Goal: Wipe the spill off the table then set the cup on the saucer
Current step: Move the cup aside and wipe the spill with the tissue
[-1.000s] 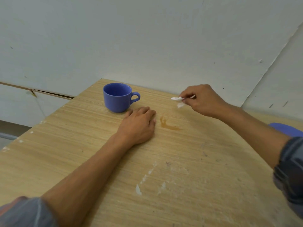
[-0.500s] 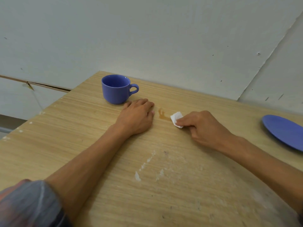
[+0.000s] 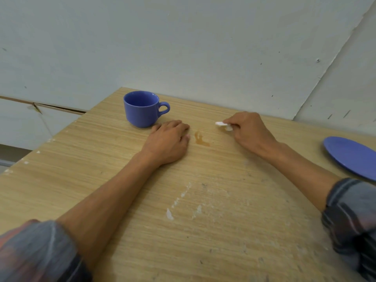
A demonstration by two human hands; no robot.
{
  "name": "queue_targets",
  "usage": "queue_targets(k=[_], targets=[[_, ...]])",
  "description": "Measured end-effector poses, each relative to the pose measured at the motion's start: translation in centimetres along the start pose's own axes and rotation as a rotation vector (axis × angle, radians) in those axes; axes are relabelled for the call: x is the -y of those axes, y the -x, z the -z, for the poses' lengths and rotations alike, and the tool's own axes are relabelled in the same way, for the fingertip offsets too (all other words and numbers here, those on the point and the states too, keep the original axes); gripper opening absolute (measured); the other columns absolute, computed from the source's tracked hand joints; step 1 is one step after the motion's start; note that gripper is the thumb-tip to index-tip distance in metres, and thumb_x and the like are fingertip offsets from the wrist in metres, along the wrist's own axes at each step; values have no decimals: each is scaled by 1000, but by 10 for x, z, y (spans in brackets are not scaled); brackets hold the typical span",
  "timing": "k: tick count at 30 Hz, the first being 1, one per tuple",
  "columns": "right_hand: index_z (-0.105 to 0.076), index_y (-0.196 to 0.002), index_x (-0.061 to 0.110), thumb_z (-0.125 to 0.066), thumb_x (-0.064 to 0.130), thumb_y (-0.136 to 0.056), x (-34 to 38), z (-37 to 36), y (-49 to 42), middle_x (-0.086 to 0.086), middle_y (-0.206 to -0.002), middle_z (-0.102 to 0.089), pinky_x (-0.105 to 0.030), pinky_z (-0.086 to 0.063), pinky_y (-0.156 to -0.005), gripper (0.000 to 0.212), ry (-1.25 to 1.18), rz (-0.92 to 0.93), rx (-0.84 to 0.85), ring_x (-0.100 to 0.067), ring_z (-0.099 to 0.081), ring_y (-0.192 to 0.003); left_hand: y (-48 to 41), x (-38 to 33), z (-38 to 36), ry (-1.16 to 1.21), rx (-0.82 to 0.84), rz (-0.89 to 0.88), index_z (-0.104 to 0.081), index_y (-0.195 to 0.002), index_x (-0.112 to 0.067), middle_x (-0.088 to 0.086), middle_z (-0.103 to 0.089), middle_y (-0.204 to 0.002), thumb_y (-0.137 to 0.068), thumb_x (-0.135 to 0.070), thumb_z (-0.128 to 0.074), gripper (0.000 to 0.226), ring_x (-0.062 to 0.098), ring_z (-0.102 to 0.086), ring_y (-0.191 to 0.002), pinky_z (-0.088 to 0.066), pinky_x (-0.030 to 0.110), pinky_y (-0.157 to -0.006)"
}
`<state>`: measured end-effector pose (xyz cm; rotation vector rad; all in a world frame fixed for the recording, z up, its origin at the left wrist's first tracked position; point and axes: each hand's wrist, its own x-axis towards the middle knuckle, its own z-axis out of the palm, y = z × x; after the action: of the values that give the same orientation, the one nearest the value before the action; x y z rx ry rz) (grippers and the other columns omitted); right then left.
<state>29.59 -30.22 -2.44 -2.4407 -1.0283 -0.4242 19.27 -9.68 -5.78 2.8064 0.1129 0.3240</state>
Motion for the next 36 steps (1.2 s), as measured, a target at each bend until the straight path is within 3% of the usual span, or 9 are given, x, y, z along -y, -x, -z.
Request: queue_targets(k=[5, 10, 14, 17, 22, 24, 28, 30, 36], targets=[[-72, -99, 5, -54, -1, -85, 7, 8, -4, -10, -97, -67, -25, -47, -78, 24, 13, 80, -107, -14, -58, -82, 0, 1, 0, 4, 5, 1, -42, -141, -23, 1, -37, -153, -98, -38, -34, 46, 19, -32, -141, -19, 44, -116], [-73, -100, 6, -58, 4, -85, 8, -8, 14, -11, -102, -66, -28, -45, -81, 21, 54, 158, 152, -26, -62, -92, 0, 0, 1, -3, -1, 2, -43, -141, -23, 1, -37, -153, -98, -37, -34, 45, 19, -32, -141, -19, 45, -116], [-74, -100, 9, -60, -2, -84, 8, 1, 22, -10, -96, -68, -24, -45, -79, 24, 9, 258, 210, -24, -64, -89, 0, 0, 0, 0, 5, 2, -42, -141, -24, 1, -37, -153, -98, -37, -34, 45, 19, -32, -141, -19, 45, -116], [-76, -96, 11, -60, 3, -81, 15, 11, 37, -4, -90, -69, -10, -41, -76, 24, -30, 400, 284, -10, -60, -81, 0, 0, 0, -2, -8, 5, -44, -140, -23, 1, -38, -152, -98, -36, -35, 45, 19, -33, -140, -20, 44, -115], [-77, -92, 10, -62, 5, -76, 11, 12, 29, -6, -86, -70, -8, -39, -74, 22, -39, 455, 301, -10, -57, -80, -1, -1, -1, 3, -17, 5, -44, -139, -23, 1, -39, -151, -98, -36, -35, 45, 19, -33, -140, -19, 43, -116], [-77, -91, 8, -62, 2, -75, 6, 6, 15, -9, -86, -71, -11, -41, -71, 23, -13, 432, 299, -12, -59, -77, 0, 0, -1, 5, -16, 9, -44, -140, -23, 1, -39, -151, -98, -36, -35, 45, 19, -33, -140, -18, 43, -115], [-75, -95, 7, -60, -4, -80, -5, -6, -9, -16, -90, -70, -40, -54, -77, 24, 64, 268, 177, -32, -66, -84, 0, 0, 1, 6, -7, 4, -43, -140, -23, 0, -38, -152, -98, -37, -35, 46, 19, -32, -141, -18, 44, -116], [-75, -95, 6, -57, -3, -81, -4, -11, -13, -17, -92, -69, -45, -53, -77, 24, 87, 193, 137, -35, -65, -86, 0, -1, 1, 8, -1, 7, -43, -140, -23, 0, -38, -152, -98, -37, -35, 46, 18, -32, -141, -18, 44, -116], [-76, -90, 9, -64, -2, -77, 26, -4, 23, -8, -86, -71, -21, -46, -72, 21, 2, 374, 211, -20, -64, -77, -1, -2, 0, 4, -7, 15, -43, -140, -23, 0, -39, -152, -98, -37, -35, 45, 18, -32, -140, -17, 43, -116]])
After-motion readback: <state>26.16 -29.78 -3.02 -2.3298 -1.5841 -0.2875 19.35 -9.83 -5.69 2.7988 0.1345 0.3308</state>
